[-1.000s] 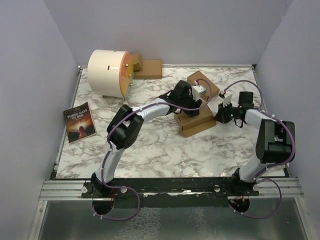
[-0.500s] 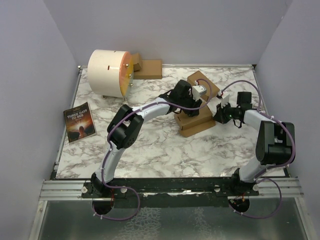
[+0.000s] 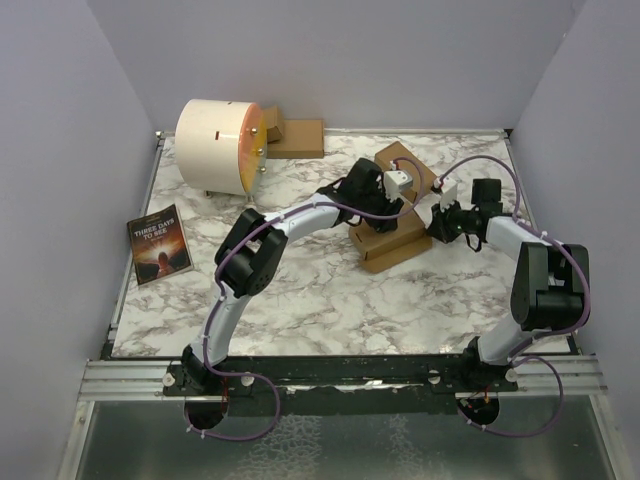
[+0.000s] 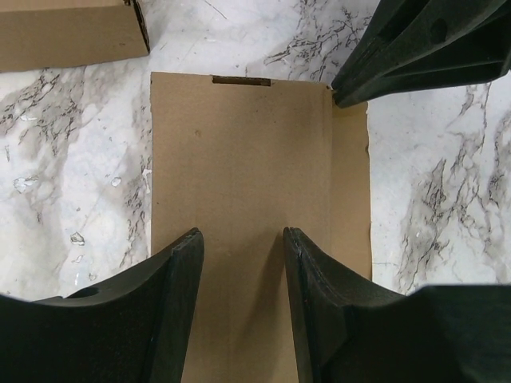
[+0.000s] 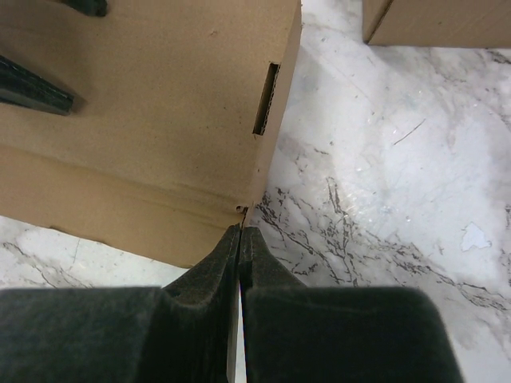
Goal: Fold the paper box
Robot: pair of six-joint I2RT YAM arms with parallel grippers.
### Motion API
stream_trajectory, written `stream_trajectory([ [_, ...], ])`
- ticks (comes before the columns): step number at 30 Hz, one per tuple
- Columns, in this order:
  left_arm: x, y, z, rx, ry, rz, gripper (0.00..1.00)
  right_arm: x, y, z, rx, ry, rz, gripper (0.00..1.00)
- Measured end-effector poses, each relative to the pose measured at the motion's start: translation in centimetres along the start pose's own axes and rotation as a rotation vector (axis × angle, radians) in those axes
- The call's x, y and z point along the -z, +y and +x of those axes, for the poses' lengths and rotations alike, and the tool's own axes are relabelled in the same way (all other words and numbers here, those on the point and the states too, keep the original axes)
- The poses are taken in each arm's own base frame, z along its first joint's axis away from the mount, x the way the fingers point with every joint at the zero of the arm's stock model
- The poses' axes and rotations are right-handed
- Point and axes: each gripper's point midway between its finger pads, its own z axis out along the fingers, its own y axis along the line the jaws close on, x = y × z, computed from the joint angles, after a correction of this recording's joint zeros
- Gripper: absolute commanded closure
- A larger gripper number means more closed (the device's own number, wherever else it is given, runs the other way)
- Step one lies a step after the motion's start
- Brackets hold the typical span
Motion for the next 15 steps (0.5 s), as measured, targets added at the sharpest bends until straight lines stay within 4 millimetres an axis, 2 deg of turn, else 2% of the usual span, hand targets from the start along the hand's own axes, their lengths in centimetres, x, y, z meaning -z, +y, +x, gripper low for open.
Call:
stream_trajectory([
  [15, -0.2, 0.3, -0.3, -0.022, 0.004, 0.002, 0.52, -0.4, -1.3, -1.9, 0.001, 0.011, 0.035, 0.97],
])
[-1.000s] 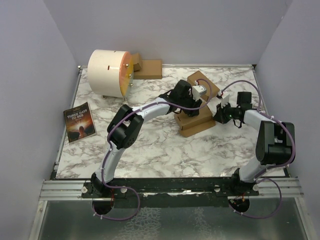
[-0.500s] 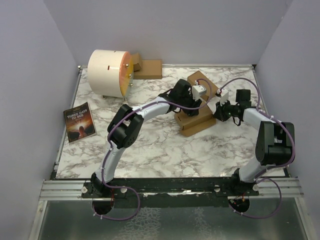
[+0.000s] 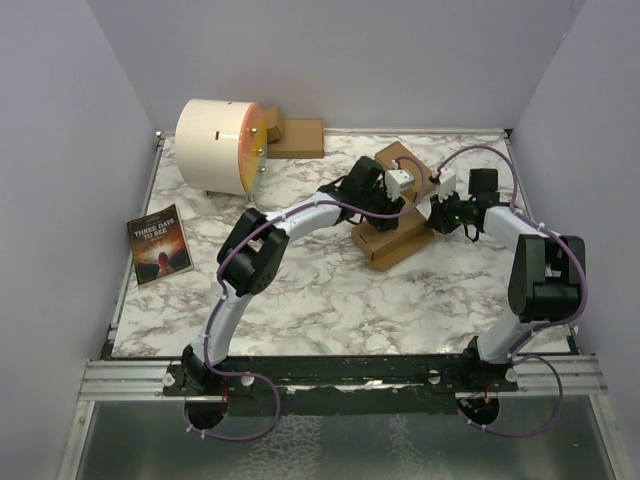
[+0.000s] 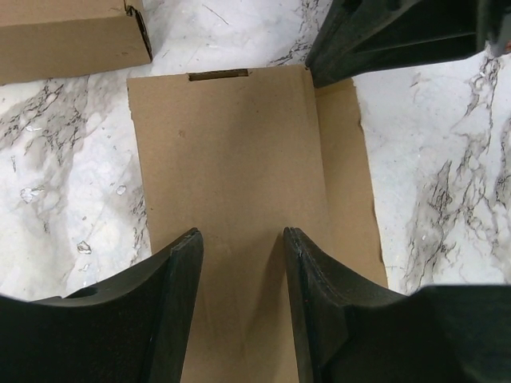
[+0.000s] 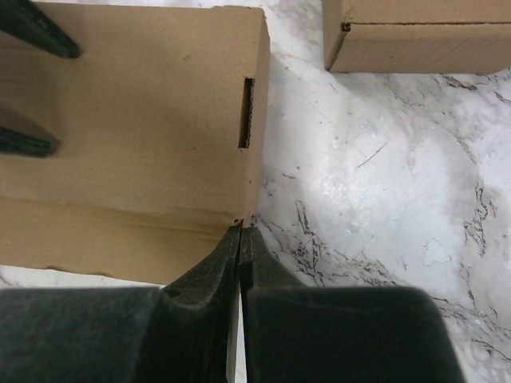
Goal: Fold the paper box
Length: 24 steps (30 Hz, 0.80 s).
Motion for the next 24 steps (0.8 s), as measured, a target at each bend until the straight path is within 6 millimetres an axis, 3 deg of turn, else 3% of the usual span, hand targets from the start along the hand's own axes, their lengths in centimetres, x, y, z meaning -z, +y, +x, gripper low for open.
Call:
stream_trajectory([
  [5, -0.17, -0.11, 0.11, 0.000, 0.004, 0.004, 0.52, -0.81, -0.45, 0.88, -0.029, 0.039, 0.010, 0.94],
  [24, -0.19, -0.07, 0.13, 0.003, 0.008, 0.003, 0.51, -0.74, -0.36, 0.93, -0.033, 0.040, 0.010, 0.86],
])
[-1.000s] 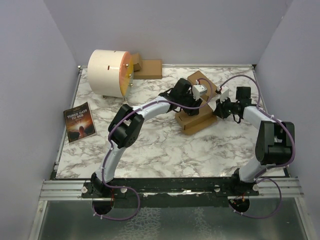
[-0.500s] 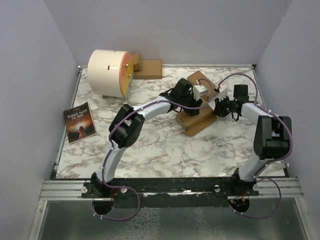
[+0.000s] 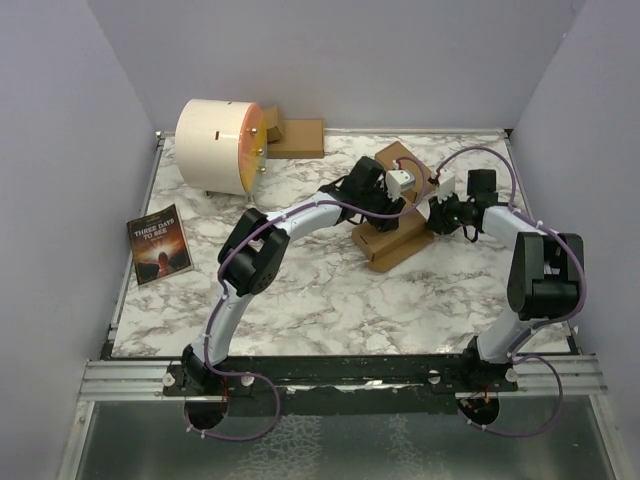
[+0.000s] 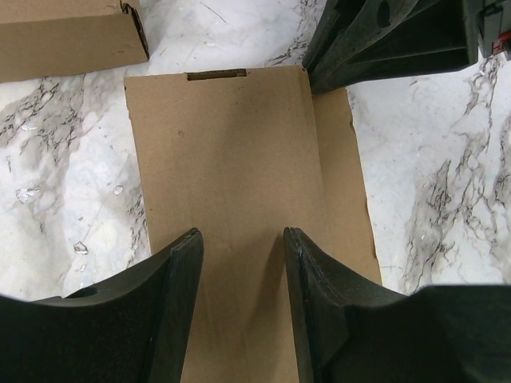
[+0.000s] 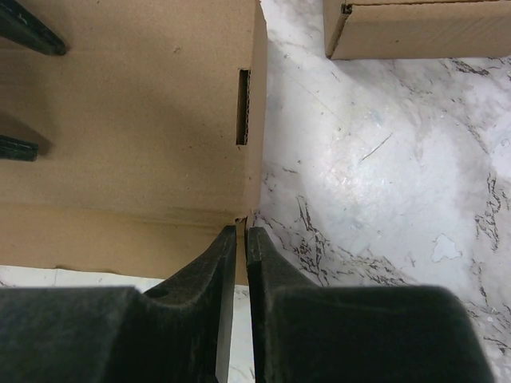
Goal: Fold the paper box
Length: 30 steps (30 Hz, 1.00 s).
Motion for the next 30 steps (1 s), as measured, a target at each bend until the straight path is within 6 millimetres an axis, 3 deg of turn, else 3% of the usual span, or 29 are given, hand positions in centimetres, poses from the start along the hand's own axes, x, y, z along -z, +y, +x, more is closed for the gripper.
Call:
stream_trajectory([
  [10, 0.0, 0.0, 0.0, 0.001, 0.000, 0.000, 0.51, 0.7, 0.1, -0.5, 0.001, -0.021, -0.002, 0.76],
  [17, 0.0, 0.0, 0.0, 0.000, 0.001, 0.000, 0.52, 2.0, -0.5, -1.0, -0.004, -0.059, 0.003, 0.60],
  [23, 0.0, 0.0, 0.0, 0.000, 0.001, 0.000, 0.51, 2.6, -0.9, -0.3, -0.012, -0.066, -0.012, 0.60],
  [30, 0.0, 0.0, 0.0, 0.002, 0.005, 0.001, 0.51, 1.9, -0.7, 1.6, -0.027, -0.027, -0.058, 0.65],
])
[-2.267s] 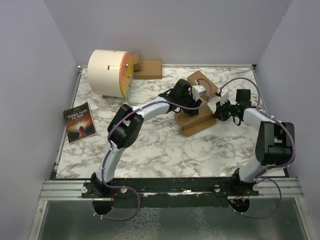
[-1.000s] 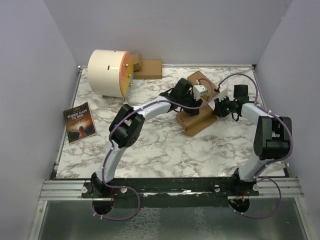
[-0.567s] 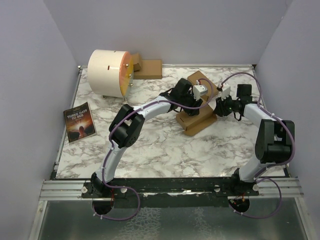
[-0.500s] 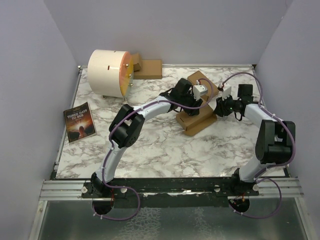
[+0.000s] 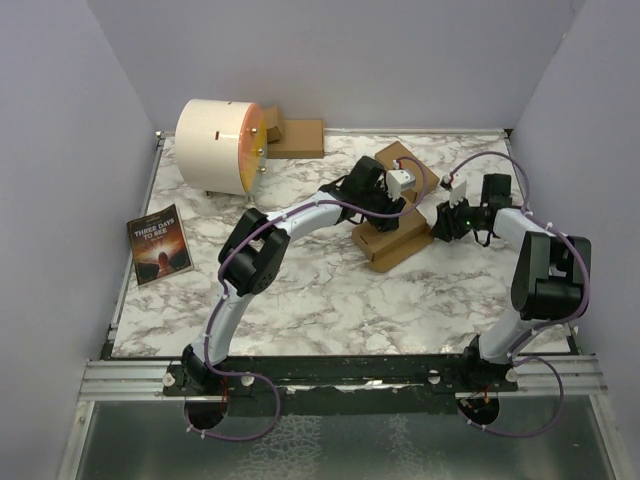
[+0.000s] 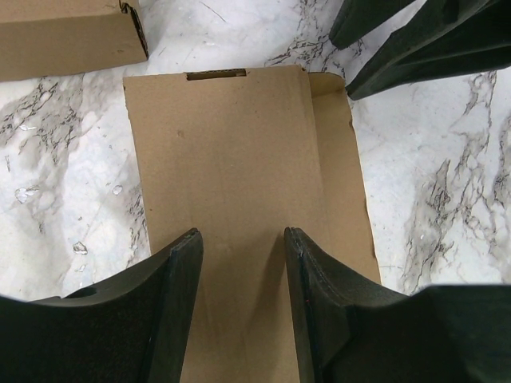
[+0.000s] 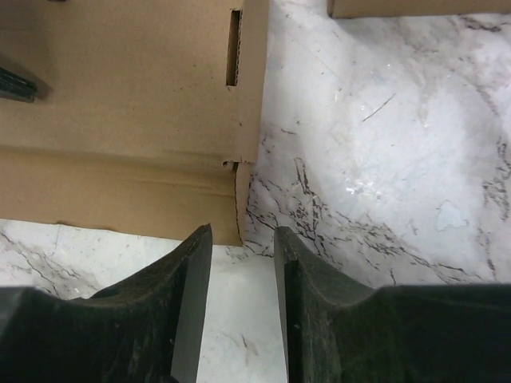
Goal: Fold the paper box
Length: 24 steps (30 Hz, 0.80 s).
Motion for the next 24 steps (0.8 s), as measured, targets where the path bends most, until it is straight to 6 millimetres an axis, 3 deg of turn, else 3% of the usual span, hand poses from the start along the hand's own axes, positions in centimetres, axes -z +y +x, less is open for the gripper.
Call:
stream_trajectory([
  [10, 0.0, 0.0, 0.0, 0.000, 0.001, 0.000, 0.51, -0.9, 0.1, 1.3, -0.018, 0.030, -0.025, 0.75],
  [24, 0.0, 0.0, 0.0, 0.002, 0.004, 0.004, 0.51, -0.9, 0.0, 1.3, -0.006, 0.028, -0.025, 0.93],
])
